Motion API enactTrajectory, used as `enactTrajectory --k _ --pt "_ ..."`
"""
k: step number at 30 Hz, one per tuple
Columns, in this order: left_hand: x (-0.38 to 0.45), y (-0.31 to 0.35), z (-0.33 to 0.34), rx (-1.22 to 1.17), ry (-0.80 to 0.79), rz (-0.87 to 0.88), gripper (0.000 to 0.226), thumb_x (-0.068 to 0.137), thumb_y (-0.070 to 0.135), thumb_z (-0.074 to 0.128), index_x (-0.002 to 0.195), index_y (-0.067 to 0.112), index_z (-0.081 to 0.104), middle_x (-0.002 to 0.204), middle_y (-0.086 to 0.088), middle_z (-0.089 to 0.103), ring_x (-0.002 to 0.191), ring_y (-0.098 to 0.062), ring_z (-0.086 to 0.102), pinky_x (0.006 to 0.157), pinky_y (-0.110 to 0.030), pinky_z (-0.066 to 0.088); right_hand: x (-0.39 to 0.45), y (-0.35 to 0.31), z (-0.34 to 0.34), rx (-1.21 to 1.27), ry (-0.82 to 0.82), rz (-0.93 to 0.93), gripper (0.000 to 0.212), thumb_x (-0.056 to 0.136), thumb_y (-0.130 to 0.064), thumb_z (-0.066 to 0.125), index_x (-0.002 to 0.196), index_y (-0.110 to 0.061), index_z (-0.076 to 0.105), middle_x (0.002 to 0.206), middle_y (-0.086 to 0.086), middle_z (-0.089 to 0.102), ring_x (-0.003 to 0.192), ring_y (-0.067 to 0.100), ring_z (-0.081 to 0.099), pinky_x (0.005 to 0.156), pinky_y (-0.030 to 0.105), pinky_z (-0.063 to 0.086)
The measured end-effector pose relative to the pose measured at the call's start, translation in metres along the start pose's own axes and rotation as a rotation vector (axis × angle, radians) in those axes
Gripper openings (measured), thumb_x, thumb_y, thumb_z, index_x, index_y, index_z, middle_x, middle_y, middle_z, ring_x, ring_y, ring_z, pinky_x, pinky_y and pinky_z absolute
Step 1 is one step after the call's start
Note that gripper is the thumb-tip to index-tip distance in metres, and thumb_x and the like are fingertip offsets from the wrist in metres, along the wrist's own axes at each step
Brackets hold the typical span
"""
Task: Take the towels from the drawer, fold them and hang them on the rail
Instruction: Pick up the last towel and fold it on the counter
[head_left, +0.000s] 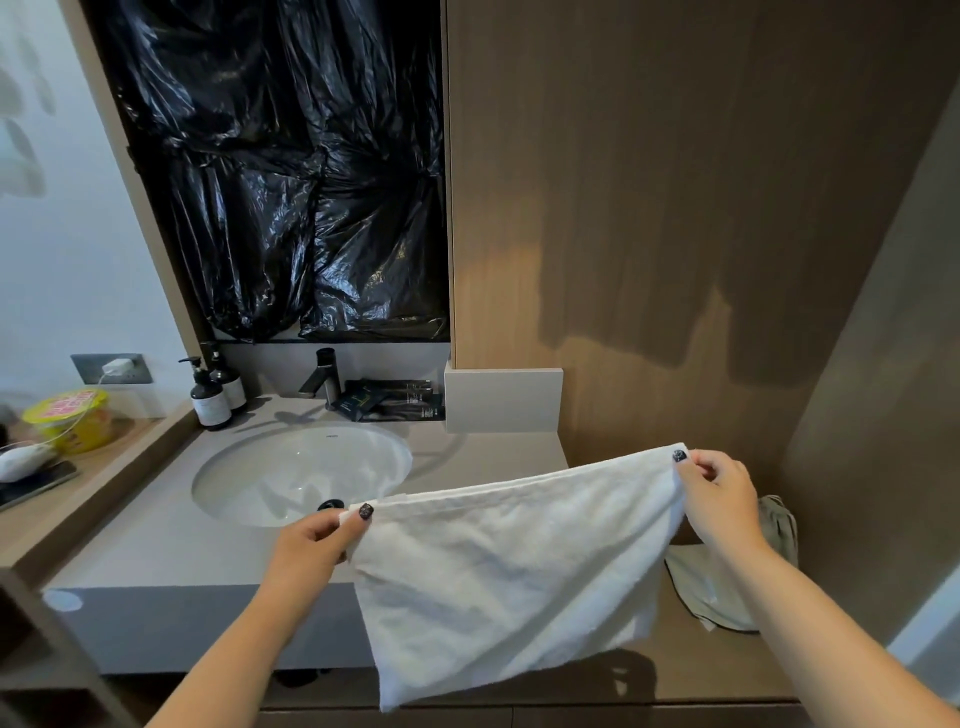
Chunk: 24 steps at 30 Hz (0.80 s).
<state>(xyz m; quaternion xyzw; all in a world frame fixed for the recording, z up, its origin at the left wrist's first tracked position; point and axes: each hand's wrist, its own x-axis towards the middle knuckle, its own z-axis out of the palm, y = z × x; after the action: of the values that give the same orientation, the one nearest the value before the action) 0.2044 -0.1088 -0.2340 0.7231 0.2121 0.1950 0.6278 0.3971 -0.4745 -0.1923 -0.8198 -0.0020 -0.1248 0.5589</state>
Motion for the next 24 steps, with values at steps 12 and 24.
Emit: enactTrajectory --k 12,24 --pt "-0.02 0.009 0.028 -0.256 0.303 -0.001 0.011 0.081 0.035 0.077 0.086 0.026 0.08 0.096 0.013 0.076 0.104 -0.014 0.067 0.085 -0.03 0.052 0.001 0.016 -0.012 0.062 -0.139 -0.001 0.029 0.093 -0.01 0.051 0.065 -0.018 0.051 0.066 -0.001 0.049 0.063 0.017 0.043 0.055 0.03 0.032" --pt "-0.034 0.002 -0.001 0.284 0.233 0.061 0.019 0.068 0.025 0.09 0.082 0.026 0.077 0.075 0.007 0.073 0.073 -0.007 0.066 0.065 -0.023 0.053 -0.001 0.038 0.022 0.274 -0.328 0.19 0.024 0.105 -0.02 0.042 0.106 -0.005 0.061 0.086 0.007 0.077 0.082 0.024 0.075 0.087 0.048 0.057"
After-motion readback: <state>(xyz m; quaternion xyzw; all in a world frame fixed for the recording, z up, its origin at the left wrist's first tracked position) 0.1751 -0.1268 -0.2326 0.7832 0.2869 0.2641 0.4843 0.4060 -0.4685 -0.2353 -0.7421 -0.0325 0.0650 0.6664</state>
